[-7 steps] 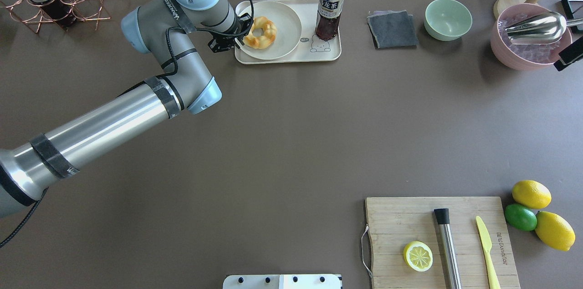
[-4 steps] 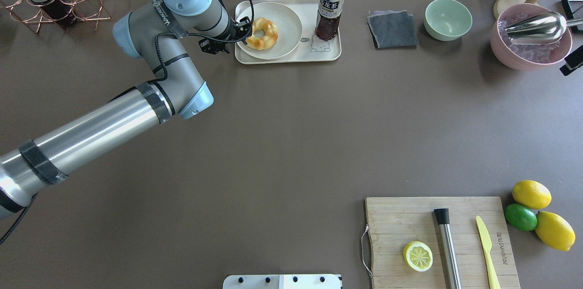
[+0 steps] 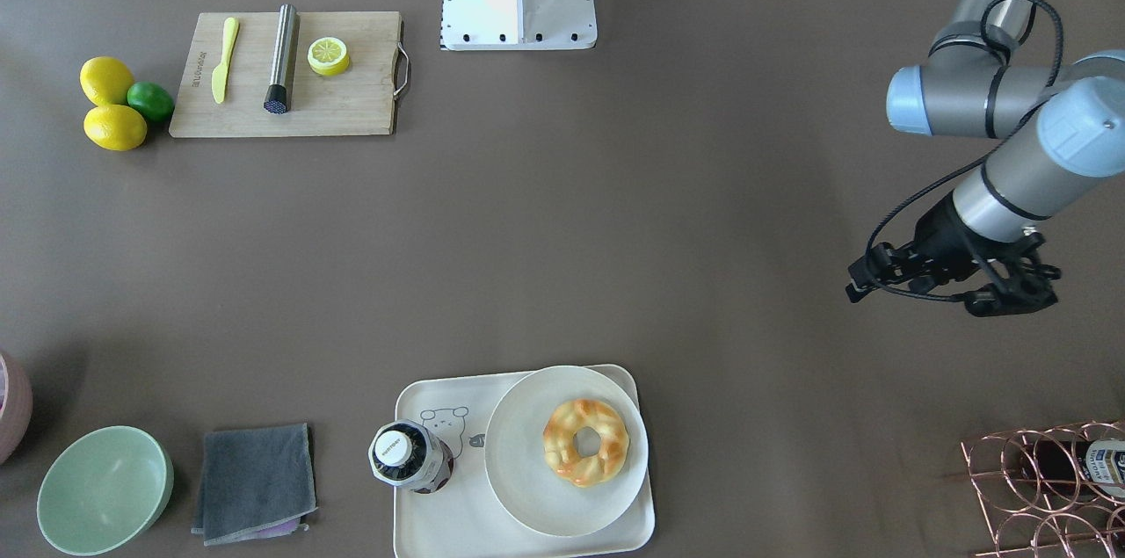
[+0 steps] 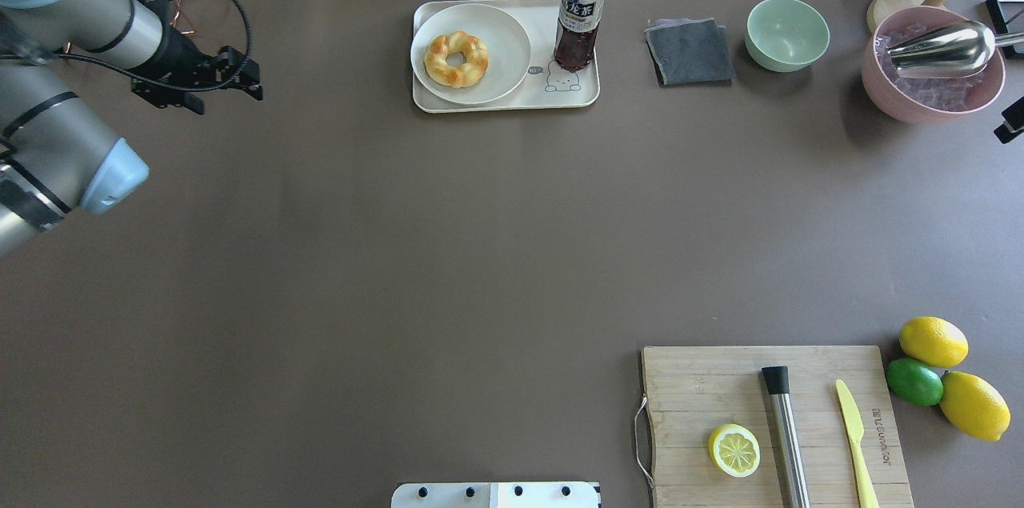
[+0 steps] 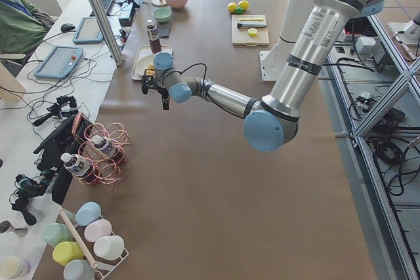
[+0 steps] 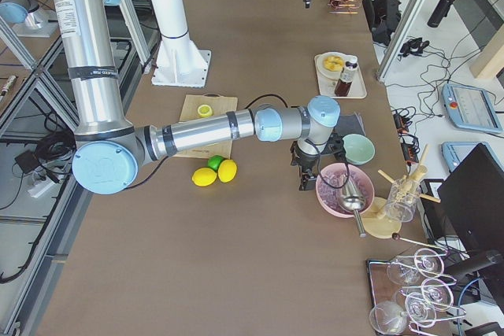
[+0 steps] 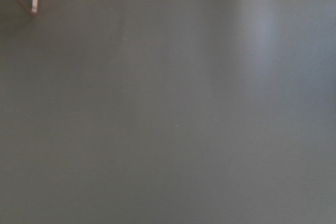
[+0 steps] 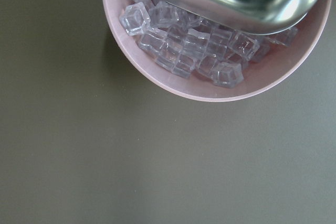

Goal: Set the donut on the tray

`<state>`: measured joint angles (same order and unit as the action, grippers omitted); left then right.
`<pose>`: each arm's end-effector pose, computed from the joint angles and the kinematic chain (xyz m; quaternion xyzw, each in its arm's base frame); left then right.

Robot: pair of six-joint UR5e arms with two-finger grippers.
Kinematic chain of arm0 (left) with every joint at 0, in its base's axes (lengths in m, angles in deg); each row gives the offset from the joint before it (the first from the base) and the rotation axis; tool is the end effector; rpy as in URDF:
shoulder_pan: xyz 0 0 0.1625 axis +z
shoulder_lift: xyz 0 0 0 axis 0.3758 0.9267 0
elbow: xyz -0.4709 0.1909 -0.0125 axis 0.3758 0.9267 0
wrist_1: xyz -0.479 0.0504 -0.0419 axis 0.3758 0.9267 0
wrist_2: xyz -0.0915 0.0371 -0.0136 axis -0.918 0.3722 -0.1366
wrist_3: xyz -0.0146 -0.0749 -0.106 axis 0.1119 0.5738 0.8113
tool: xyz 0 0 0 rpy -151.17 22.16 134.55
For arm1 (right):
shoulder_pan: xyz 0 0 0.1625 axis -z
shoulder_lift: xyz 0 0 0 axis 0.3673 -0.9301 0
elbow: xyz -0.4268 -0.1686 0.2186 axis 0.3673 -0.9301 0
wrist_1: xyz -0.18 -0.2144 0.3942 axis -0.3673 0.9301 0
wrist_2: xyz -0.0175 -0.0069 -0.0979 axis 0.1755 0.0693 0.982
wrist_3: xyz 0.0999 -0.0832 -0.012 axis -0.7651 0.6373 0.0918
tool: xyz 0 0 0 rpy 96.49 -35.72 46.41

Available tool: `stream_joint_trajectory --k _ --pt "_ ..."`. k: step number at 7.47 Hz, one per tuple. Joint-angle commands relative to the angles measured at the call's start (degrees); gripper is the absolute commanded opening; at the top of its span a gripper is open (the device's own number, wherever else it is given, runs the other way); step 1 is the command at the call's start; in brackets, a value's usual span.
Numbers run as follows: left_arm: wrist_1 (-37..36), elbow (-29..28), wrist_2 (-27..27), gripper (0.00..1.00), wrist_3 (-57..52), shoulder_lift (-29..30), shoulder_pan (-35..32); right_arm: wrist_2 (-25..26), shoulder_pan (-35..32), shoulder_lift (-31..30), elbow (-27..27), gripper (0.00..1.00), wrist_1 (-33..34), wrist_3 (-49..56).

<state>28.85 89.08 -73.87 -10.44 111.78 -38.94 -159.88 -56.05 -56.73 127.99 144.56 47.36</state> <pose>0.3265 -0.6953 0.5225 0.0509 0.4554 -0.0662 0.8863 -0.0885 -0.6262 0.6479 0.0157 -0.3508 -0.1344 0.9266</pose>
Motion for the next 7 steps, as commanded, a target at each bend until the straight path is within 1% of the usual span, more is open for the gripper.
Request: stream_joint_trajectory --k 1,3,4,5,7 --pt "-12.23 4.50 -5.68 0.99 -27.13 -7.25 -13.20 0.09 -0.53 -0.76 0.00 1.00 0.04 0.00" --pt "-22.60 4.59 -5.44 0.99 -48.84 -9.99 -22.26 0.09 -3.15 -1.99 0.00 1.00 0.04 0.87" --pt "-27.87 4.51 -5.26 0.99 -57.82 -10.78 -26.83 0.18 -4.82 -3.47 0.00 1.00 0.04 2.45" --pt "-30.97 4.24 -4.91 0.99 -63.65 -12.01 -30.10 0.96 -6.58 -5.49 0.00 1.00 -0.04 2.55" --pt "-31.35 4.15 -2.72 0.99 -66.78 -16.22 -34.68 4.03 -11.66 -9.09 0.00 1.00 0.04 3.94"
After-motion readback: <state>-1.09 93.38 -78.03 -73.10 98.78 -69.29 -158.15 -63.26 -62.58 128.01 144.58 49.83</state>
